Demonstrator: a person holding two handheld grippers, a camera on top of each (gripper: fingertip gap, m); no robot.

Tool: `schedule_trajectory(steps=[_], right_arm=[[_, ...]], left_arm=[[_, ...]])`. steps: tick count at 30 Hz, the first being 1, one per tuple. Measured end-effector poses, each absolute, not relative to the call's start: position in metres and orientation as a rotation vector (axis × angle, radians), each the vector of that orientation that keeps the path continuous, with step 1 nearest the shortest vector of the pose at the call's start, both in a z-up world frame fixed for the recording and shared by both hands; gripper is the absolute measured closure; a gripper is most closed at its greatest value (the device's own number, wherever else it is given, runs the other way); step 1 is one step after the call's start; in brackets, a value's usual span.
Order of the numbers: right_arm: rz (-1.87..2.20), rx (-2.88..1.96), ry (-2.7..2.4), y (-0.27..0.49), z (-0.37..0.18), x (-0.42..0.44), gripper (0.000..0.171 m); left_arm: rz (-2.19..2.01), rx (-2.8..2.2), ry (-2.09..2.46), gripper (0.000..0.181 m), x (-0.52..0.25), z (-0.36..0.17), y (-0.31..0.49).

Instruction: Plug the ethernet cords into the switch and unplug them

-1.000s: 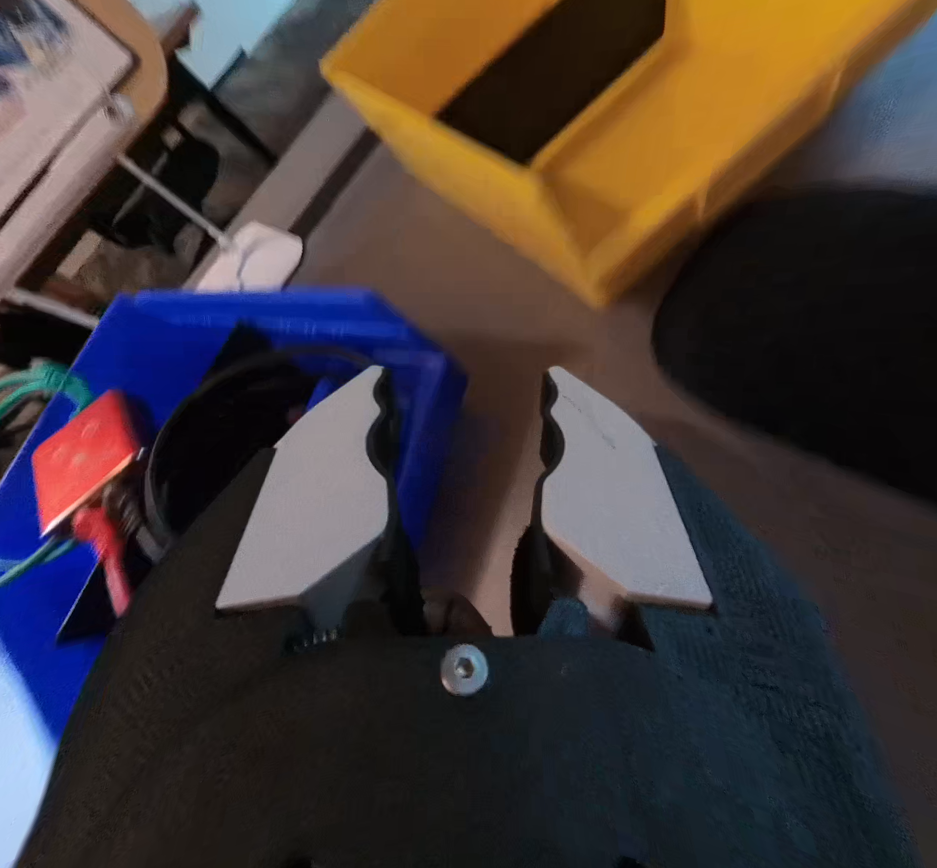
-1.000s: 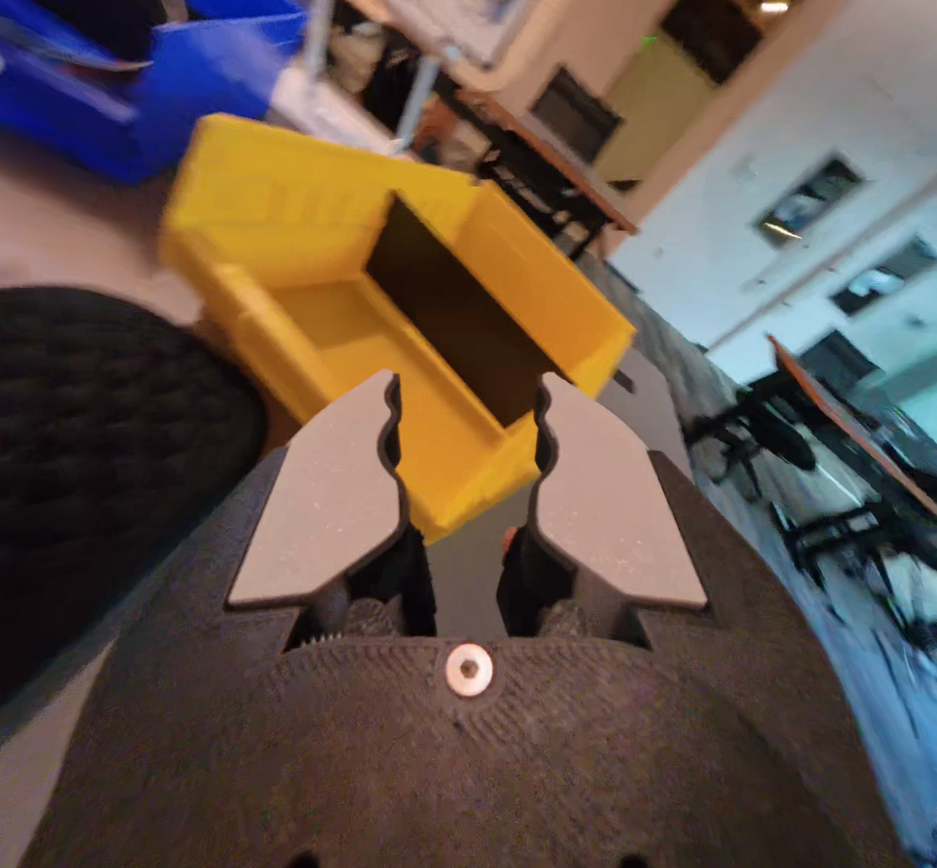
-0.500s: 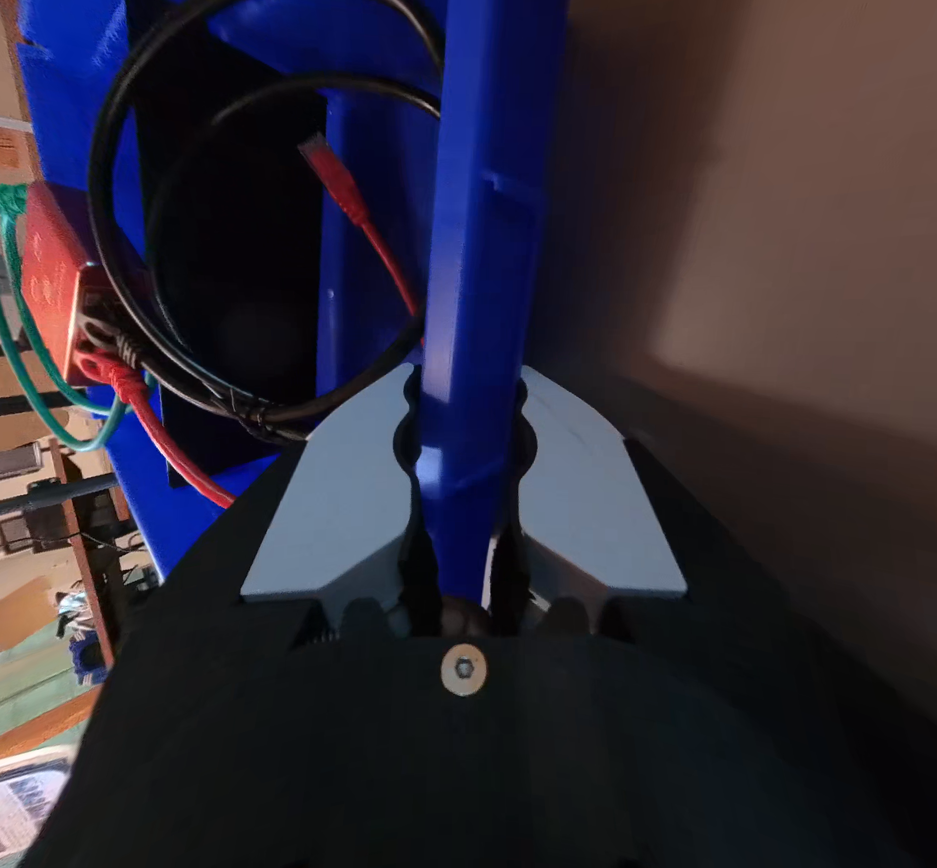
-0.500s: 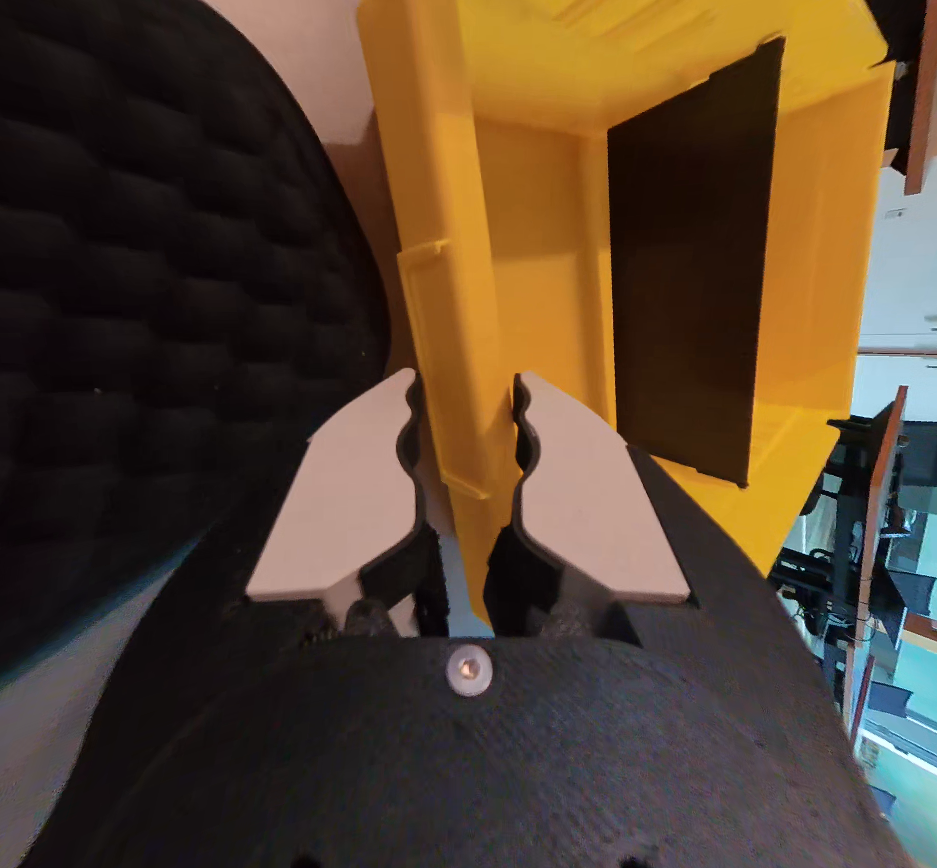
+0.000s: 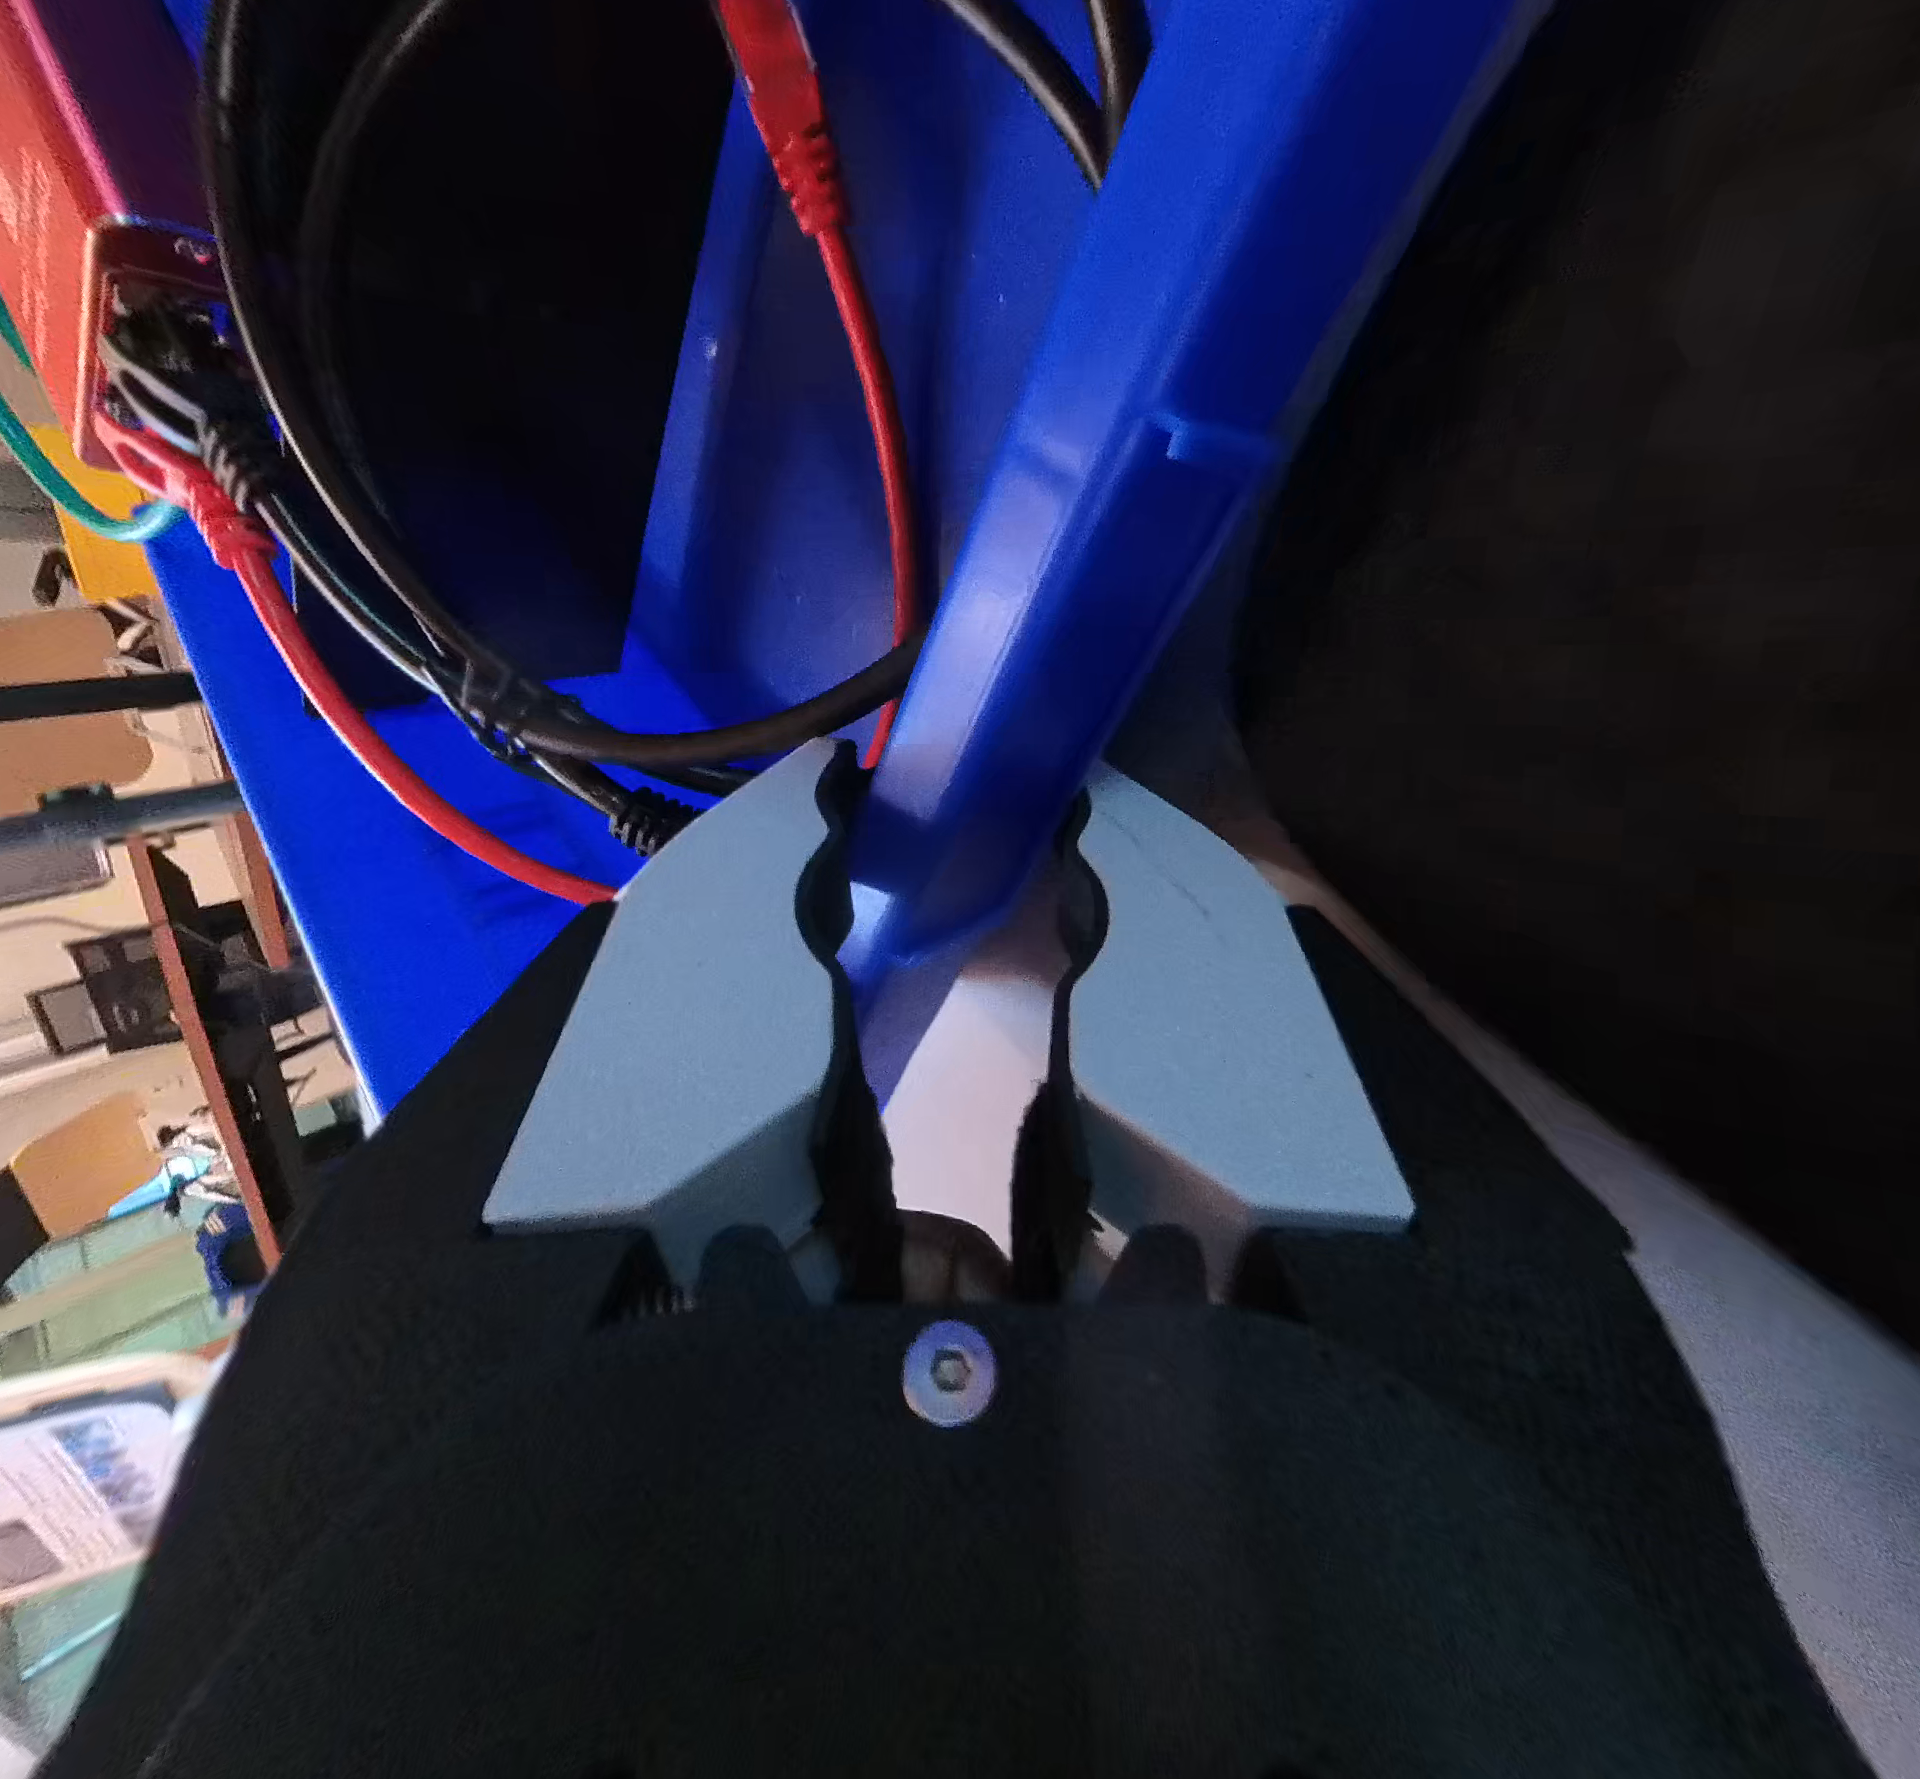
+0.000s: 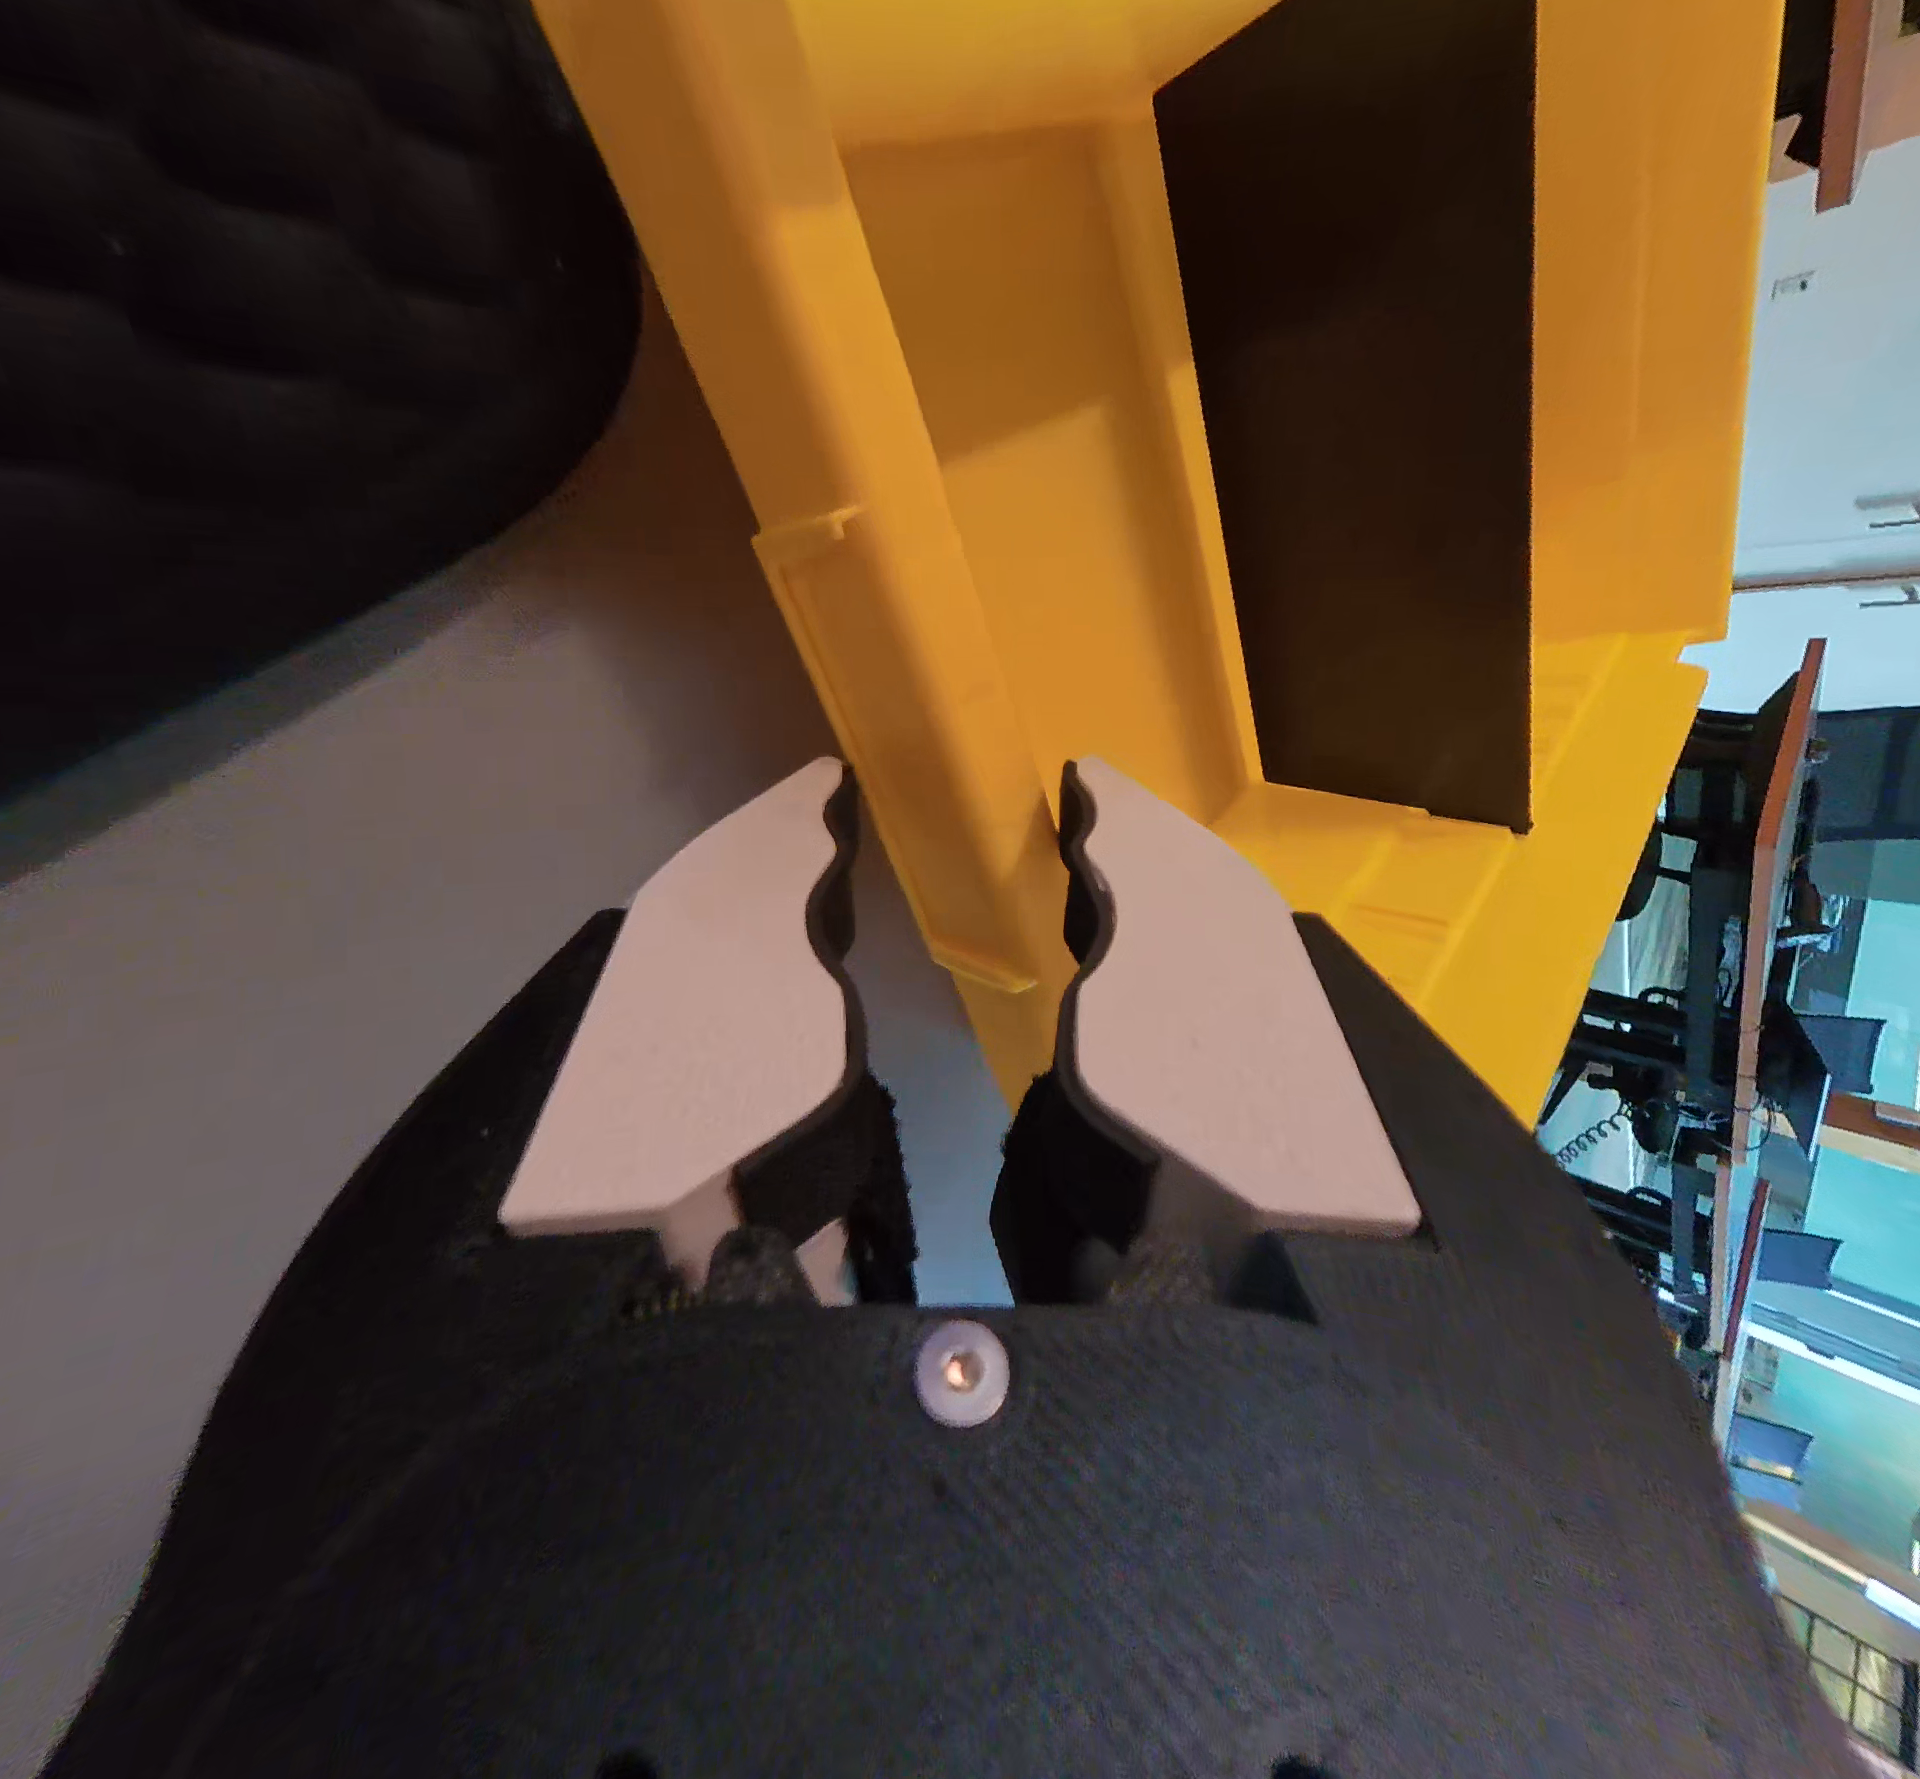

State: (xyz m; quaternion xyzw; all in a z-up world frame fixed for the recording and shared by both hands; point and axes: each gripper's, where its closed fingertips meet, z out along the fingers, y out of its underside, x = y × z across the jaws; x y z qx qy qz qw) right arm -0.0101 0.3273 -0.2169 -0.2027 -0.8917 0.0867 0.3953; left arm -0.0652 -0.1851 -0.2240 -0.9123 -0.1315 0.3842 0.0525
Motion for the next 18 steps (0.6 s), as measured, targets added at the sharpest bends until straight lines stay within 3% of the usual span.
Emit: schedule_trajectory(steps=[18], right_arm=[[0.220, -0.571, -2.188, 0.370, -0.216, 0.023, 0.133]], left_arm=[[1.275, -2.757, -0.734, 0.144, -0.009, -0.221, -0.316]])
